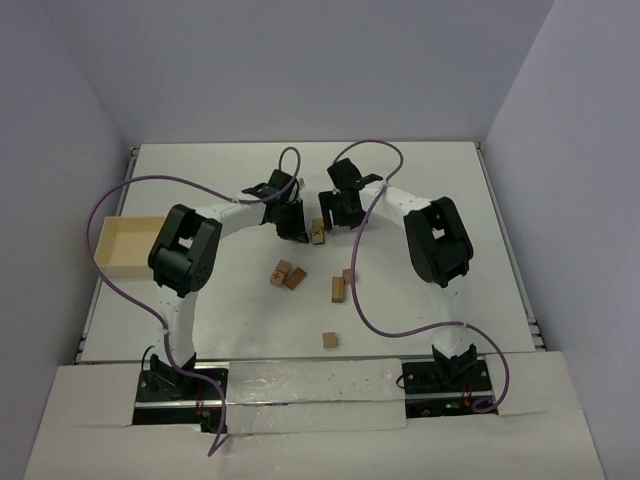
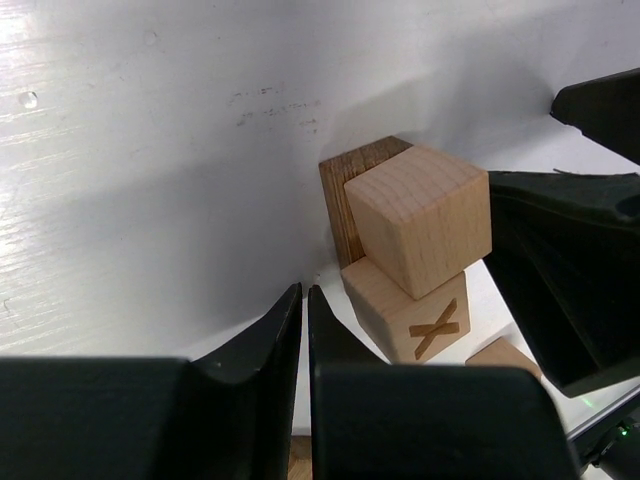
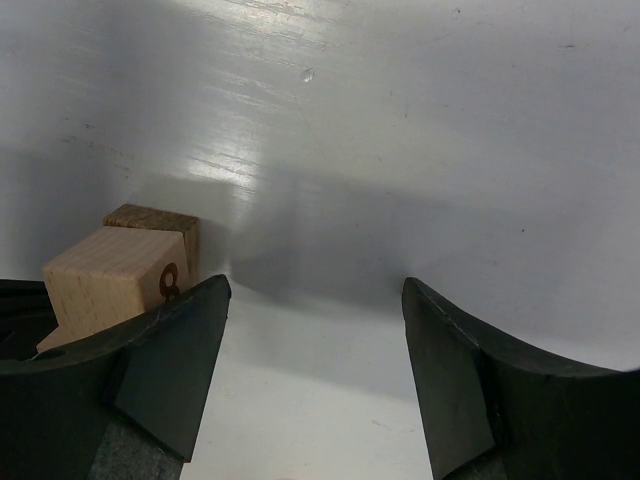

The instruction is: Build the wood block tower

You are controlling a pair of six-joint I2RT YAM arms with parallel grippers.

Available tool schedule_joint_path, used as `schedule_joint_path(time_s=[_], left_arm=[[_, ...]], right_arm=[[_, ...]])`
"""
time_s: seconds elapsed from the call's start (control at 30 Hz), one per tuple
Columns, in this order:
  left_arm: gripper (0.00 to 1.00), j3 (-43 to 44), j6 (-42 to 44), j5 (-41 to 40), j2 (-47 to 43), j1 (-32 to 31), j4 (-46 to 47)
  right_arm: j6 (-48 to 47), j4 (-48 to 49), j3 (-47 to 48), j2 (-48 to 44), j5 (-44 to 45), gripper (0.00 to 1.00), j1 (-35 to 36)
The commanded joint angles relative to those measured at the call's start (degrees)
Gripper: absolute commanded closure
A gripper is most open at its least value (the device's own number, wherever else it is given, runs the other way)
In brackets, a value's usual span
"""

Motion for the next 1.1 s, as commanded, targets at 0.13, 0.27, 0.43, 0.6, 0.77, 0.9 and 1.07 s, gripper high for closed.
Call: schedule_joint_path(time_s=[0.13, 0.27, 0.43, 0.6, 0.77, 0.9, 1.07], left_arm=[[0.87, 2.44, -0.21, -1.76, 3.27, -0.61, -3.16], [0.87, 2.84, -0.29, -1.41, 3.71, -0.62, -3.34], [0.87, 3.01, -0.28, -1.26, 3.71, -0.7, -3.34], [0.87, 3.47, -0.19, -1.25, 3.71, -0.7, -3.6], [0.87, 3.77, -0.13, -1.5, 3.65, -0.73, -3.75], [0.87, 3.88, -0.21, -1.76, 3.54, -0.7, -3.78], [0.87, 3.98, -0.22, -1.76, 3.54, -0.88, -3.86]], right_arm=[[0.96, 0.48, 0.76, 0.92, 0.29, 0.23, 0.27], [1.01, 0.4, 0.89, 1.15, 0.34, 0.23, 0.27], [0.9, 0.38, 1.13, 1.29, 0.27, 0.23, 0.18], [0.85, 0.4, 1.15, 1.56, 0.05, 0.23, 0.27], [0.92, 0.31, 1.15, 1.6, -1.07, 0.23, 0.44], [0.92, 0.4, 1.24, 1.58, -1.15, 0.23, 0.62], [0.83, 0.4, 1.32, 1.75, -1.25, 0.23, 0.79]])
